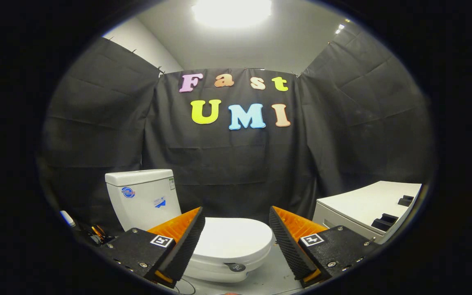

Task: Open the toilet lid.

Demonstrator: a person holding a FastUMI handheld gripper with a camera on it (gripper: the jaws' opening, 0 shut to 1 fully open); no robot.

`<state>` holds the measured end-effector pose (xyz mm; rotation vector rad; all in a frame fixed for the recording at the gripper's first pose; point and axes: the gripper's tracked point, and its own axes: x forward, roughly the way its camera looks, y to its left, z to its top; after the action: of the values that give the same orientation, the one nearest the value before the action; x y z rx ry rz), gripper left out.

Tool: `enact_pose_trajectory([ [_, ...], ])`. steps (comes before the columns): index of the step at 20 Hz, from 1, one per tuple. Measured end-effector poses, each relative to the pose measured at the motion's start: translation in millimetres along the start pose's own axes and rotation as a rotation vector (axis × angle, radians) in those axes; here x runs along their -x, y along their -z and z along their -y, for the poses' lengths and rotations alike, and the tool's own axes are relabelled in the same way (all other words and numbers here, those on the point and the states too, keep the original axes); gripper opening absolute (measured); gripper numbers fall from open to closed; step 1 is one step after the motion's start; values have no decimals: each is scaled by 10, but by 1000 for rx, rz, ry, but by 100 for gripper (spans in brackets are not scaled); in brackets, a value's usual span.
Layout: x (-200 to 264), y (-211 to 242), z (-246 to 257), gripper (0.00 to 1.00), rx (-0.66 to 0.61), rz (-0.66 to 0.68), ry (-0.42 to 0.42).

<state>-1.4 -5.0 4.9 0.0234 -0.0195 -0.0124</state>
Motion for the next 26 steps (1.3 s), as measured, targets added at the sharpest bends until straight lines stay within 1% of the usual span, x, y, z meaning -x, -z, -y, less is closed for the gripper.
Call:
enact_pose_trajectory([
  [10,4,27,43,97,4,-1,17],
  [13,-34,126,89,97,-55,-27,35],
  [17,-84,184,108,97,-167,5,36],
  [19,-127,262,133,96,-195,1,48],
  [21,-180,333,126,96,-222,-11,49],
  [26,-332,535,79,96,-346,-26,42],
])
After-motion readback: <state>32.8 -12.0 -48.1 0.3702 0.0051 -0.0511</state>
